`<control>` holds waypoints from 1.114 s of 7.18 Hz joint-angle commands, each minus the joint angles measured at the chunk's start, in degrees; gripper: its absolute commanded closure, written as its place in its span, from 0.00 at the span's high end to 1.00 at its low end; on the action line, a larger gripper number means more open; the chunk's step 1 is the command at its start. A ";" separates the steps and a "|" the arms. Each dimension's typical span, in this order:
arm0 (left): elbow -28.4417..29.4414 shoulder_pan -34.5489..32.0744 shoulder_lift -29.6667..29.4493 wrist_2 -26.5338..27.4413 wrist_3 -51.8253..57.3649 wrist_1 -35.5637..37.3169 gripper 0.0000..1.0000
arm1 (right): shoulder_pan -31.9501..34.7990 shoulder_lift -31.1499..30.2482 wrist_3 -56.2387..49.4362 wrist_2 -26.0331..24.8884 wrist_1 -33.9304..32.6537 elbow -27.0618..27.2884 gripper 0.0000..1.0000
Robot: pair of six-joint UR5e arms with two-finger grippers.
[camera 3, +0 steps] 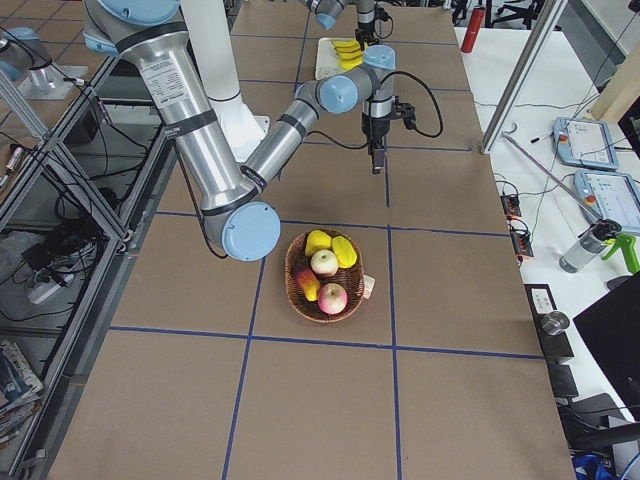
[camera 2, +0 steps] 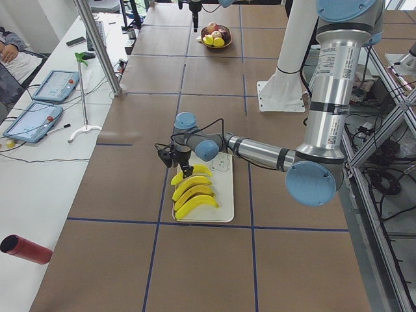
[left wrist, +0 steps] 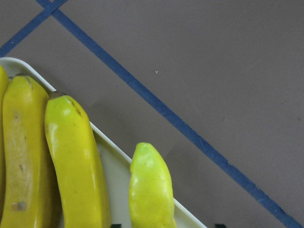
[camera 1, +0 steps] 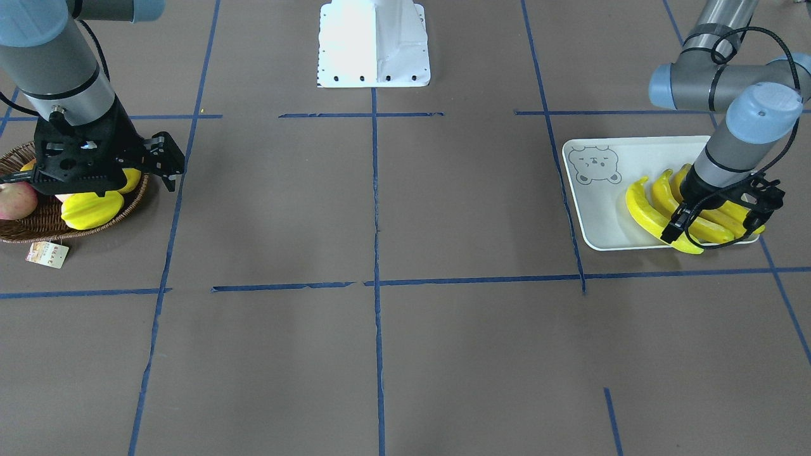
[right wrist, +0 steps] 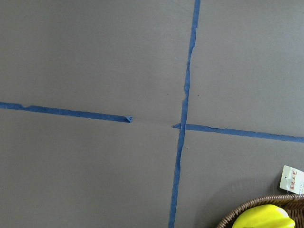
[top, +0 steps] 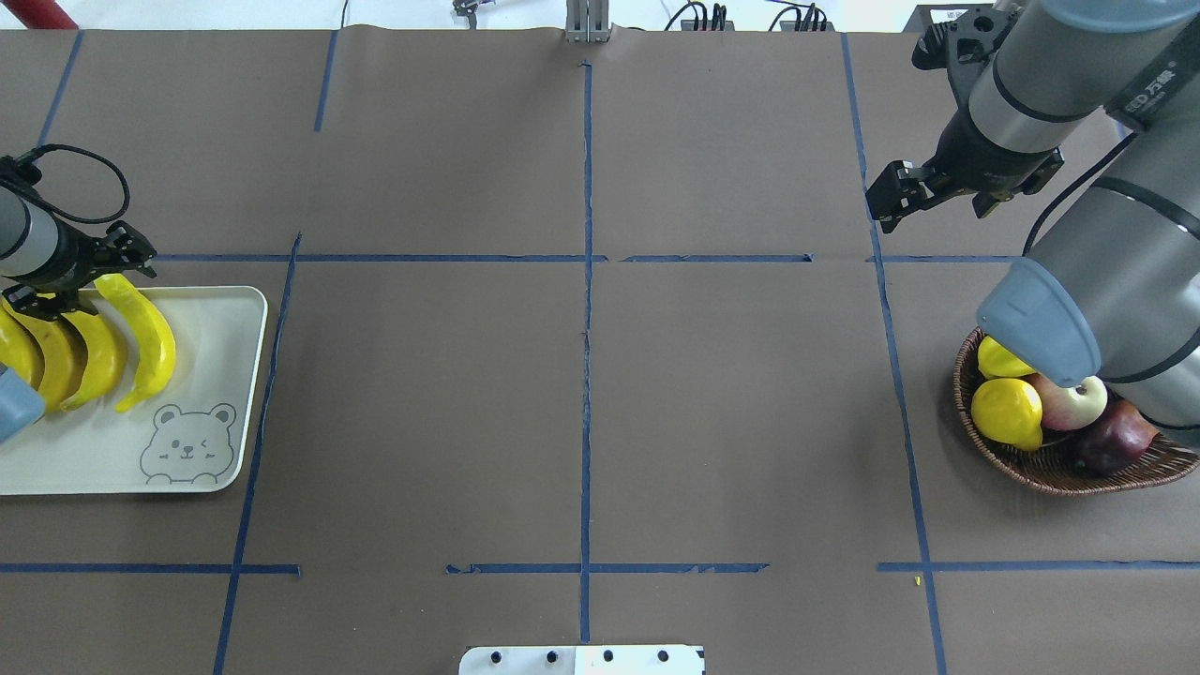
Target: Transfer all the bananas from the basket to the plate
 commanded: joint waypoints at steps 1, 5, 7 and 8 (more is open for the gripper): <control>-0.81 -3.59 1.91 -4.38 11.34 0.10 0.99 | 1.15 -0.62 -1.00 0.17 -0.05 -0.02 1.00; -0.90 -20.99 6.84 -14.26 59.78 6.03 0.99 | 12.89 -9.81 -22.11 6.82 0.12 -0.28 1.00; -0.90 -27.67 6.15 -14.35 83.90 18.76 0.99 | 21.15 -15.89 -37.24 11.14 0.47 -2.29 1.00; -1.42 -29.18 6.05 -14.44 89.82 24.22 0.99 | 25.72 -18.61 -45.83 13.77 0.56 -4.91 1.00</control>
